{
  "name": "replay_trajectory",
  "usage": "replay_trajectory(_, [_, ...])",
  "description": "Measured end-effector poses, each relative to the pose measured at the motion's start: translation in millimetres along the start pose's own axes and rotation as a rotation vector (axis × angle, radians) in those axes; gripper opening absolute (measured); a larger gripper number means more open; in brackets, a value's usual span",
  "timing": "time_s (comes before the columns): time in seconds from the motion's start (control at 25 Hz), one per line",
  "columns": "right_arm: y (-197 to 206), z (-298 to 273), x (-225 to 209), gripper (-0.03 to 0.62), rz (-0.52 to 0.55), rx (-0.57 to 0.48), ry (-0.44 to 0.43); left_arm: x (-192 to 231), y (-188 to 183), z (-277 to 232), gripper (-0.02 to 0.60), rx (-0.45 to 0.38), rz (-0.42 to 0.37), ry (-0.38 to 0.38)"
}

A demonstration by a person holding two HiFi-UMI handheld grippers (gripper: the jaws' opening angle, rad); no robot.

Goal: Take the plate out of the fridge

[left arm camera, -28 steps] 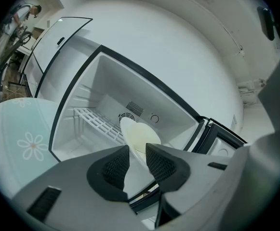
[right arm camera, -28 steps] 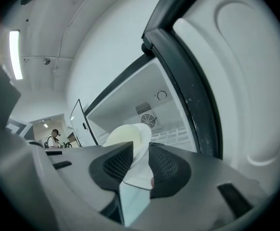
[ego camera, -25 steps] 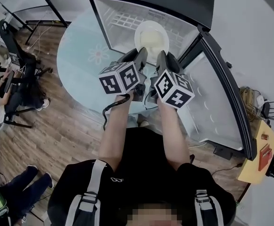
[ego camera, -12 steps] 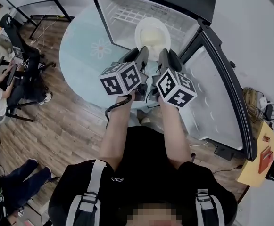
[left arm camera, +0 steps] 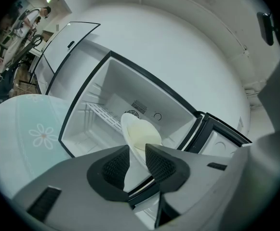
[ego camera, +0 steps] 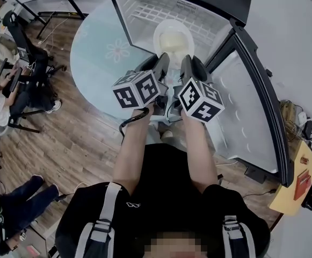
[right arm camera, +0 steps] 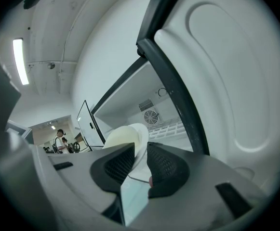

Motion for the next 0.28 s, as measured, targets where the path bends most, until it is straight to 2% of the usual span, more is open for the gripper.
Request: replay_trajectory(0.28, [0.5, 7.6, -1.0, 0.081, 0.000, -0.002, -0.019, -5.7, 4.8, 6.9, 0.098, -0.008, -0.004, -0.007])
Point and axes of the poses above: the fingertips, and each gripper's own axes: z backward along the fingers, x to its left, y out of its underside, the point moved 3 cm from there along z, backward along the fingers, and after that the axes turned 8 degrees about x, right-handed, at the moved point
